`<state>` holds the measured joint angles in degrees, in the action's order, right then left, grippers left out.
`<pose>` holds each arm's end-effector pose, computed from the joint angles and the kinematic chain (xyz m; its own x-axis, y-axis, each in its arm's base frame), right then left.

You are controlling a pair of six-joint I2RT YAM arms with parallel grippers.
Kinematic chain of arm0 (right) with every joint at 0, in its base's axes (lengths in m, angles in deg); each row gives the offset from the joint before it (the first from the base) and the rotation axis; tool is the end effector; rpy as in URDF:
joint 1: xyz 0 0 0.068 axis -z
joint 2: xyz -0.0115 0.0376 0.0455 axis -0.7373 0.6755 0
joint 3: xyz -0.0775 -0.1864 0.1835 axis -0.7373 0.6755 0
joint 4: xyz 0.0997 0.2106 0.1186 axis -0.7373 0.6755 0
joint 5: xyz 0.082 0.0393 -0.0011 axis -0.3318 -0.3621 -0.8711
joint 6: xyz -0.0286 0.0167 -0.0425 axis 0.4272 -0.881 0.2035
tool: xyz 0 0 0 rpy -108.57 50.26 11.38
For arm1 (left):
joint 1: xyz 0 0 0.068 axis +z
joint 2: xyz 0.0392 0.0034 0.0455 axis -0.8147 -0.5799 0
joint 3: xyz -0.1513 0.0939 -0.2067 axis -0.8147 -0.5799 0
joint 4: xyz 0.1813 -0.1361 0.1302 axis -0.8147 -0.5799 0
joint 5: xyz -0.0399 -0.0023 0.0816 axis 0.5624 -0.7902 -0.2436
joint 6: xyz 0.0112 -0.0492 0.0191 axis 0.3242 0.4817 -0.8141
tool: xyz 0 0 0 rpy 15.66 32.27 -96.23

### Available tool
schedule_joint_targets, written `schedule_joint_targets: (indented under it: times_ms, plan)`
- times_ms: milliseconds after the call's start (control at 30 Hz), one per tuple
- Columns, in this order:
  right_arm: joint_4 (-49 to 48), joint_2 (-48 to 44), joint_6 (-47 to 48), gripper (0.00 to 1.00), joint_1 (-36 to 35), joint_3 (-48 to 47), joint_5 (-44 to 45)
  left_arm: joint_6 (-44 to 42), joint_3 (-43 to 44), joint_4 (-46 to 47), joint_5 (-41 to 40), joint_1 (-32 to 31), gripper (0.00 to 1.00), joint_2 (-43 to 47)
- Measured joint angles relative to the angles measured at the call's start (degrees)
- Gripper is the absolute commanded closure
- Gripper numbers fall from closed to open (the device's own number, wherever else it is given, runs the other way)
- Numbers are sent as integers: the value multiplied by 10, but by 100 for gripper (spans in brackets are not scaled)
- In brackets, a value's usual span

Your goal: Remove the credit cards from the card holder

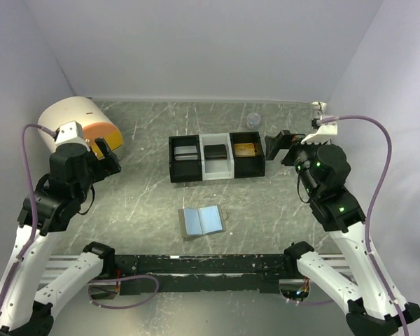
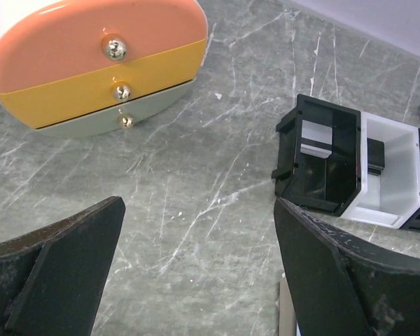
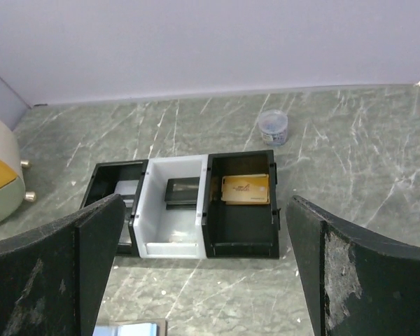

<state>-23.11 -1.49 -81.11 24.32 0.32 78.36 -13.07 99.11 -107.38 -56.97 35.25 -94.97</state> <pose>0.1446 0.0532 0.4054 -0.1282 0.2323 -0.9642 -0.1514 0.9562 0.2505 0.1265 -0.0289 0.3915 -0.3600 -0.3427 -0.8678 -0.2448 0.9322 -0.2666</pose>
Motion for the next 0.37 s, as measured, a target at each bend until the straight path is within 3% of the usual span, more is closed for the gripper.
schedule_joint_targets:
  times_ms: [367]
  plan:
    - [34,3,3,0,0,-33,33,-1,43,-37,-3,0,0,2]
